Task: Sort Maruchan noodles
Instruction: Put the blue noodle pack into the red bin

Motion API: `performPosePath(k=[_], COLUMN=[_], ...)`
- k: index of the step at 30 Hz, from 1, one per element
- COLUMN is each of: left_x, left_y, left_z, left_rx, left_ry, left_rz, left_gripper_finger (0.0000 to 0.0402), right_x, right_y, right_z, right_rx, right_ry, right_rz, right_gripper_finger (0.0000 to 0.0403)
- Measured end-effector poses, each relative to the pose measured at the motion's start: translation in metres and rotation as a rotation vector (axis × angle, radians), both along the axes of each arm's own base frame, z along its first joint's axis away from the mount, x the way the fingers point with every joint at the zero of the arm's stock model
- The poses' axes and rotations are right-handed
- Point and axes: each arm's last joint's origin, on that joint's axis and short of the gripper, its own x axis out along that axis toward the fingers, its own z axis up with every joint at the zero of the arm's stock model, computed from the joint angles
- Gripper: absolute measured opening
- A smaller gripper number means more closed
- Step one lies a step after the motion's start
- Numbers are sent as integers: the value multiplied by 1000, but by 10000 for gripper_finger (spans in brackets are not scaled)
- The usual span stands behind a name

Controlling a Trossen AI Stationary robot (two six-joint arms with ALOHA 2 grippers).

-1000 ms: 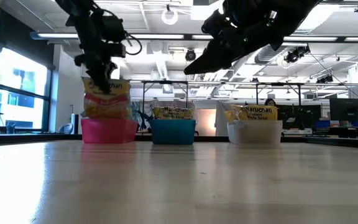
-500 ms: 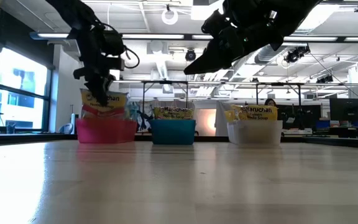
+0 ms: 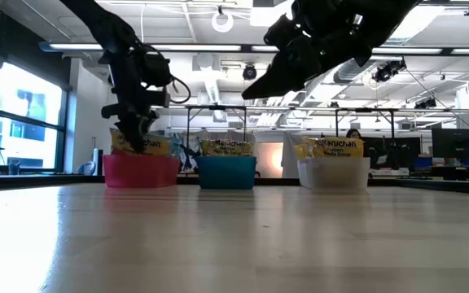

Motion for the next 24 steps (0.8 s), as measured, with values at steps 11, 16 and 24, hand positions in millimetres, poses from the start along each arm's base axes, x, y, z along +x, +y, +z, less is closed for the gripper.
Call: performPosePath(k=[11,16,24], left_x=[1,0,-9], left_y=[-1,-5,-14], left_z=[7,16,39], left_rx=[55,92,122], left_ry=[-7,-29,-108], left_rz=[48,46,128], left_gripper_finger=[158,156,153], right_x=[0,0,0], right_y=[0,0,0], right_z=[-1,-1,-1], right_rx=[2,2,2], right_ry=[8,8,8], right_rz=[0,0,0], right_gripper_finger=[83,83,83])
